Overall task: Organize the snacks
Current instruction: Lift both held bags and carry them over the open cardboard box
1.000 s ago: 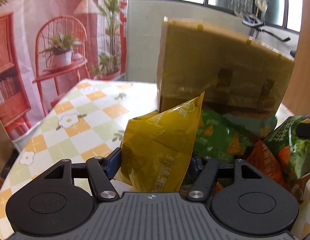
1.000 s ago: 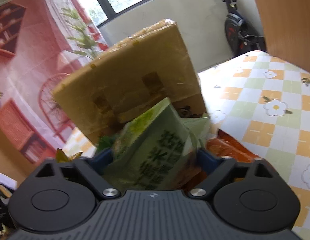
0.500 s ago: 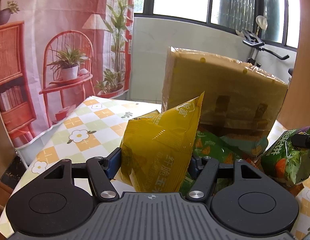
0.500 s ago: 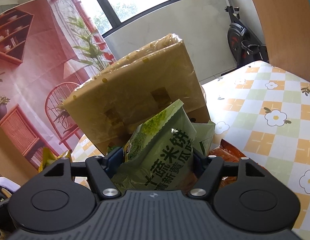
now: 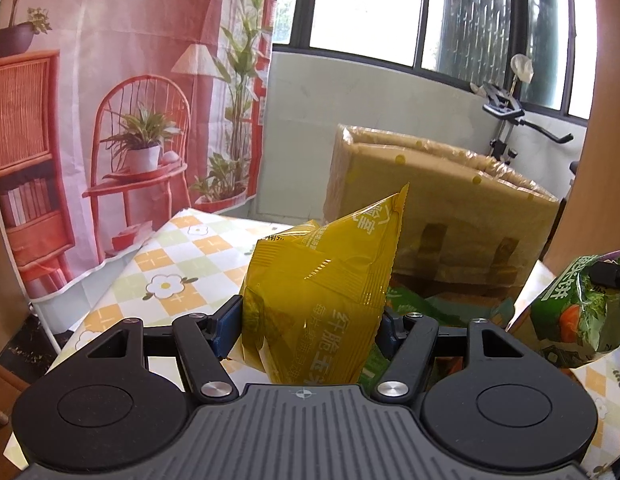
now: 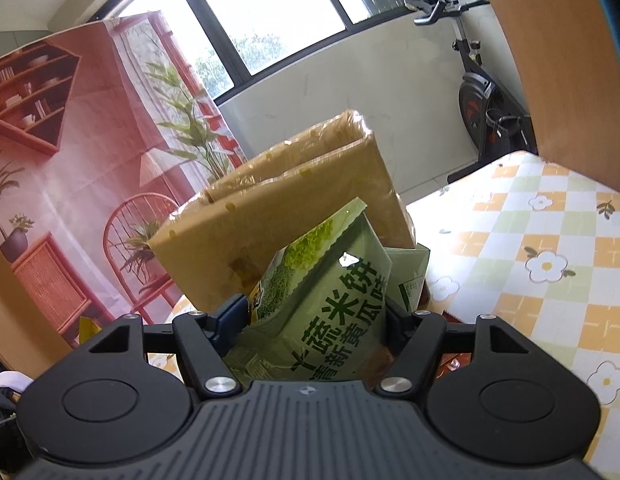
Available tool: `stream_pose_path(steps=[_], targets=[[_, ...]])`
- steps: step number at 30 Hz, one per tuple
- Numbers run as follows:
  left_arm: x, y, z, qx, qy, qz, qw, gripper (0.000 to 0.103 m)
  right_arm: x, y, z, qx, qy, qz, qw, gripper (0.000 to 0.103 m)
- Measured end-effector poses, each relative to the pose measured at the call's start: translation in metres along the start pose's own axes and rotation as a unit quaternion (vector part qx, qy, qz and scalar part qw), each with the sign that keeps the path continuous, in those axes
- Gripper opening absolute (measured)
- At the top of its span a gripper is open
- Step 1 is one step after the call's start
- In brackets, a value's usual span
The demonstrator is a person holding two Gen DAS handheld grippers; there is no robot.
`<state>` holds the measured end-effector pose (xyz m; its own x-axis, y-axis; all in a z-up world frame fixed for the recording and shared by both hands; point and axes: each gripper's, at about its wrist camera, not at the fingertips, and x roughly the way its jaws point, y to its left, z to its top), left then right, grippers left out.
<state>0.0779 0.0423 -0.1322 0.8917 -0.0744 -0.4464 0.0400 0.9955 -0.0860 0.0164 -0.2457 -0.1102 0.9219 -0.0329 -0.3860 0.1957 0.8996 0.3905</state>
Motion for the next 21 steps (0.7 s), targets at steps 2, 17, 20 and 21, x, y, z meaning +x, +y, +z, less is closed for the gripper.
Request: stream_pose_path(steps=[2,17,20,21], targets=[[-0.005,-0.001,0.001,0.001,-0.006,-0.004,1.0,0.068,-0.006,0.001,0.003,-0.005,-0.009,0.0,1.0,0.07],[-0.007,-0.004,0.032,-0.002,-0.035,-0.034,0.9988,0.068,-0.024,0.013,0.031,-0.06,-0.072,0.0,0.996,0.069],[-0.004,-0.009,0.037,0.005,-0.04,-0.041,0.9984,0.068,-0.023,0.013,0.036,-0.066,-0.083,0.005,0.994,0.069],[-0.002,-0.011,0.039,0.007,-0.04,-0.044,0.9982,0.068,-0.022,0.013,0.038,-0.067,-0.084,0.005,0.994,0.069]])
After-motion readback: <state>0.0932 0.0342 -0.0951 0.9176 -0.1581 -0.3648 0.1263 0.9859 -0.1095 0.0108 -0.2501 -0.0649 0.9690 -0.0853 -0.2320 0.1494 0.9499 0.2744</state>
